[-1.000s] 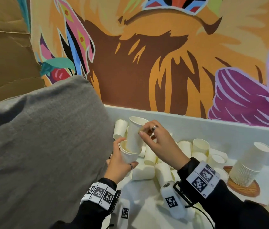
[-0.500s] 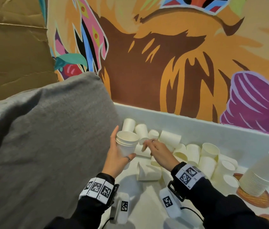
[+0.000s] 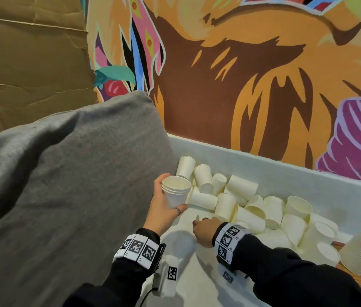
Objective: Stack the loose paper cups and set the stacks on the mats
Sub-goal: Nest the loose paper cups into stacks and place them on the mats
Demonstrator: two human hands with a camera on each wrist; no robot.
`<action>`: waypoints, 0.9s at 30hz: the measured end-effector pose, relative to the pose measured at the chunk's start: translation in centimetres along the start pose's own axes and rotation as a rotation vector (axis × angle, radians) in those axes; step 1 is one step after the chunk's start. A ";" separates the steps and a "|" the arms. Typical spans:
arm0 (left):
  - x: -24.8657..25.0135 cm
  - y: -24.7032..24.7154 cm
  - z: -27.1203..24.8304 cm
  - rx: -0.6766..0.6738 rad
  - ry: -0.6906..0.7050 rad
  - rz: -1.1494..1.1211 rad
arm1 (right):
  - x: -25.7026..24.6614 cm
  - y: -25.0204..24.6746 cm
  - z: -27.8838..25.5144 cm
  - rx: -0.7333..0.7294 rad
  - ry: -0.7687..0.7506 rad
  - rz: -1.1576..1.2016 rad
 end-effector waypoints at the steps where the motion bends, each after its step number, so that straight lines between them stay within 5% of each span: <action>1: 0.0 0.0 0.0 -0.001 -0.004 0.003 | 0.0 0.0 0.1 -0.006 -0.014 -0.017; 5: 0.2 0.3 -0.2 -0.013 -0.012 0.008 | 0.5 -0.4 0.0 0.026 -0.044 -0.006; 9: 0.5 0.5 -0.1 -0.008 0.005 0.013 | 1.6 -3.1 -1.5 0.208 -0.012 0.145; 19: 1.9 2.1 -0.4 -0.043 0.096 0.037 | 9.7 -12.4 -9.5 1.258 0.341 0.884; 22: 2.0 2.9 -0.9 -0.077 0.092 0.063 | 9.2 -13.7 -10.9 1.311 0.297 0.992; 27: 2.4 3.9 -1.7 -0.120 0.092 0.083 | 7.3 -13.3 -11.3 1.166 0.180 0.967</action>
Point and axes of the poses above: each hand's wrist, its own z-axis towards the middle knuckle, its own y-axis out of the palm, x = y × z, the point moved 5 cm from there along z, towards the middle knuckle, and after that the axes turned 15 degrees about x, right-handed, at the moved point
